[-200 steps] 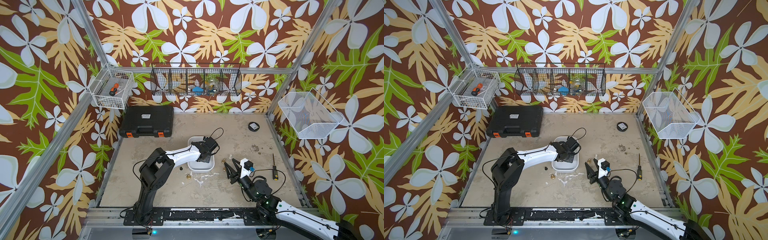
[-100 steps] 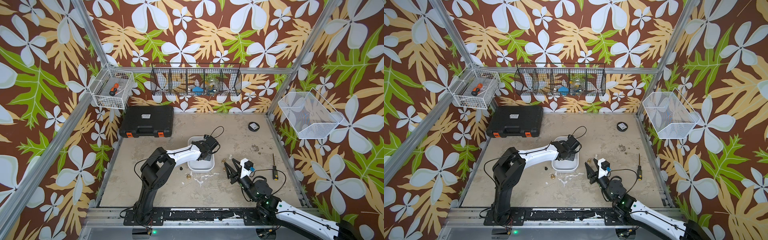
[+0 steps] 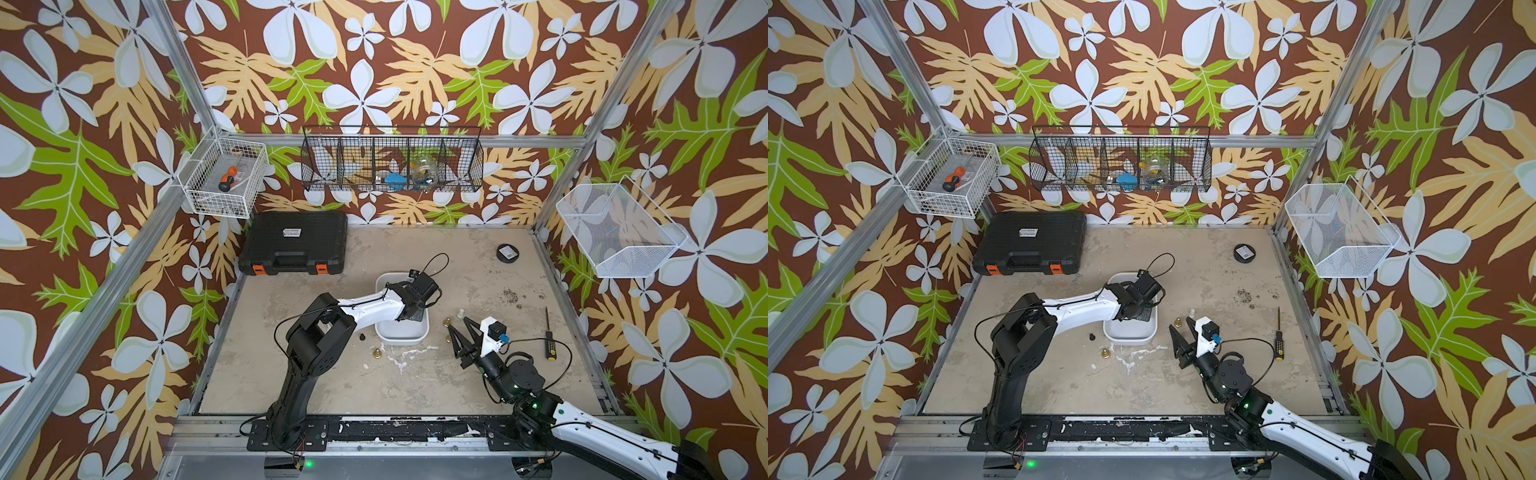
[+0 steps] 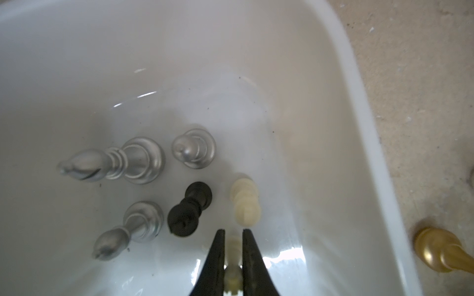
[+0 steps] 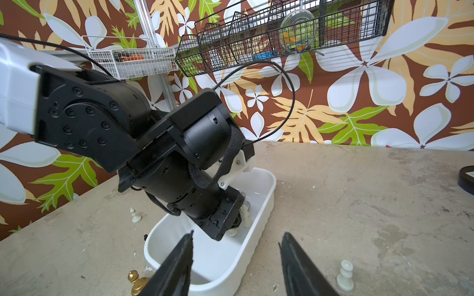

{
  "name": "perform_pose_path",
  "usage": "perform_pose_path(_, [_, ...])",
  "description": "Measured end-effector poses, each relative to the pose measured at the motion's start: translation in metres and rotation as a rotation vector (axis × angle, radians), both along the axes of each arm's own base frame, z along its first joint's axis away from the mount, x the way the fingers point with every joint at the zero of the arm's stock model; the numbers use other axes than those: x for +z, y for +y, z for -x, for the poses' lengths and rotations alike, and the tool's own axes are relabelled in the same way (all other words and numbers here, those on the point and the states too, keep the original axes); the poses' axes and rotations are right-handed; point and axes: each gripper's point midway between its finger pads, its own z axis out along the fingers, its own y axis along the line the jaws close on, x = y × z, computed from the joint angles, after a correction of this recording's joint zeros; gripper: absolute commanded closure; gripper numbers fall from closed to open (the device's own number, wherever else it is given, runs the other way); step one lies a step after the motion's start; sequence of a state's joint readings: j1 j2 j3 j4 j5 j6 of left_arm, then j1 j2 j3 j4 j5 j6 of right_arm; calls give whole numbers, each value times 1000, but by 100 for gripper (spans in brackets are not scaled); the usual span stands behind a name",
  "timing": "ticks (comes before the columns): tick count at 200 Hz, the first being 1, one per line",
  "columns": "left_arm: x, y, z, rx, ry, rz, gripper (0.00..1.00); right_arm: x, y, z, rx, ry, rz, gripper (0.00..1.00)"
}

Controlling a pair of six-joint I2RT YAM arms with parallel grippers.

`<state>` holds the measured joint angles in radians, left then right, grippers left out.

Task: Put the chess pieces into the storage box
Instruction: Place the chess piece in the storage box, then pick up the chess piece at the center of the board.

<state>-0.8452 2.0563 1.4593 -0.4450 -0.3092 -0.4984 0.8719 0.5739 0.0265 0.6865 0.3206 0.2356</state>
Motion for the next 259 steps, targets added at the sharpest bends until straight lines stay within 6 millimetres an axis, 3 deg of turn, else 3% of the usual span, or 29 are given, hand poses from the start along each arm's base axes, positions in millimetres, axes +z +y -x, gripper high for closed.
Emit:
perform_pose_path(80, [-8,-2,-2,1,2,-4,83,0,0,0,1,0,0,44])
perform_pose_path(144, [-3,-3,-2,0,-4,7,66,0,0,0,1,0,1,44])
perform_pose_path(183, [31,-4,-2,0,-50,62,62,0,0,0,0,1,1,44])
perform_pose_path(210, [70,-2,5,-5,-102,126,61,0,0,0,0,1,1,44])
perform_pose_path(234, [106,14,23,3,-143,196,59,0,4,0,18,5,8,44])
perform_pose_path(259, [126,45,47,41,-158,239,57,-5,17,4,87,15,33,44])
